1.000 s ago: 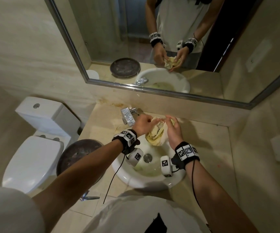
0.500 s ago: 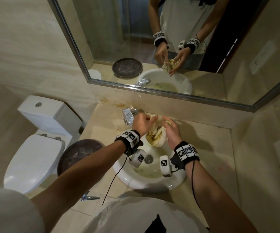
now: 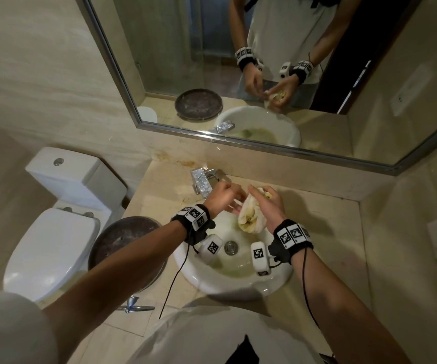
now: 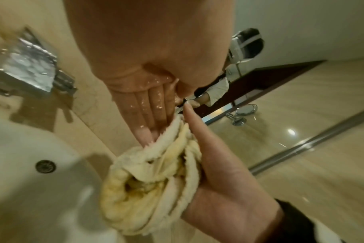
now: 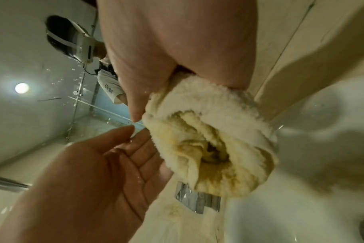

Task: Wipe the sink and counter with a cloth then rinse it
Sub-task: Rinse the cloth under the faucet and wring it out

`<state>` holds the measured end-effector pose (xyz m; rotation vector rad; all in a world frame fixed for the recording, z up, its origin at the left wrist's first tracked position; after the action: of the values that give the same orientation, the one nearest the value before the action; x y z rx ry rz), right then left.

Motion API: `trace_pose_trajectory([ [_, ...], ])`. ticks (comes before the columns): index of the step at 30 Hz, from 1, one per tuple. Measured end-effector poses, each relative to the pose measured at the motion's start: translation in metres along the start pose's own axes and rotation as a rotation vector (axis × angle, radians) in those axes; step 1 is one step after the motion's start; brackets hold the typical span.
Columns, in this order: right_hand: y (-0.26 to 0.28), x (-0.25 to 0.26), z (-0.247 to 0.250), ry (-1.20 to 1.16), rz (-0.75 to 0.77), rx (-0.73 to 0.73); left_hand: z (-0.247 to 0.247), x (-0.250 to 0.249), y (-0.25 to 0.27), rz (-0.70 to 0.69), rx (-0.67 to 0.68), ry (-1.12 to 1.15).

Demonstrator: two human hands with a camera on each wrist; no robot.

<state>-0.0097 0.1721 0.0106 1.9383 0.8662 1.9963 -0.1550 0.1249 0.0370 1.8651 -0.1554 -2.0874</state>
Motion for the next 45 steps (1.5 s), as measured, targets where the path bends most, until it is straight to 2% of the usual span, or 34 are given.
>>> trace_pose_trajectory([
  [2, 0.005, 0.006, 0.003, 0.010, 0.037, -0.024, 0.001, 0.013, 0.002, 0.069, 0.062, -0.066],
  [4, 0.010, 0.010, -0.001, 0.013, 0.050, 0.011, -0.003, 0.023, 0.003, 0.098, 0.183, -0.134],
  [6, 0.015, 0.011, -0.013, -0.038, 0.049, 0.134, -0.009, 0.030, 0.006, 0.114, 0.305, -0.128],
  [10, 0.030, 0.016, -0.037, -0.173, 0.031, 0.399, -0.022, 0.036, 0.021, 0.194, 0.543, 0.023],
  [13, 0.036, 0.017, -0.046, -0.104, 0.032, 0.440, -0.037, 0.041, 0.035, 0.254, 0.697, 0.099],
  [15, 0.040, 0.018, -0.052, -0.084, 0.032, 0.430, -0.044, 0.046, 0.043, 0.283, 0.736, 0.105],
  [18, 0.047, 0.015, -0.064, -0.112, 0.000, 0.450, -0.044, 0.061, 0.048, 0.377, 0.697, 0.033],
  [21, 0.050, 0.014, -0.072, -0.140, -0.012, 0.487, -0.045, 0.064, 0.056, 0.420, 0.720, -0.009],
  [26, 0.046, 0.016, -0.076, -0.157, -0.025, 0.486, -0.057, 0.061, 0.070, 0.372, 0.870, 0.114],
  [30, 0.036, 0.012, -0.066, -0.109, -0.015, 0.354, -0.049, 0.061, 0.064, 0.423, 0.714, 0.067],
  [32, 0.029, 0.006, -0.059, -0.093, -0.014, 0.282, -0.048, 0.058, 0.057, 0.373, 0.647, 0.017],
  [36, 0.016, -0.014, -0.043, -0.150, -0.068, 0.126, -0.047, 0.055, 0.042, 0.201, 0.556, -0.288],
  [39, 0.012, -0.019, -0.030, -0.147, -0.061, 0.012, -0.052, 0.054, 0.033, 0.078, 0.468, -0.391],
  [42, 0.009, -0.025, -0.019, -0.084, -0.063, -0.095, -0.051, 0.060, 0.029, 0.050, 0.338, -0.488],
  [45, 0.005, -0.035, -0.009, -0.036, -0.103, -0.196, -0.054, 0.064, 0.031, 0.002, 0.275, -0.565],
])
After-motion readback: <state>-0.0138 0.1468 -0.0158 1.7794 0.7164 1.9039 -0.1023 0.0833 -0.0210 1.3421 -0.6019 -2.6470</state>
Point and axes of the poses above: each hand's wrist, its own y-axis away from the middle knuckle, its own z-axis out of the back of the hand, x = y × z, the point moved 10 cm from there along -y, towards the middle knuckle, and after that the axes turned 7 degrees about -z, right-handed, at the moved point
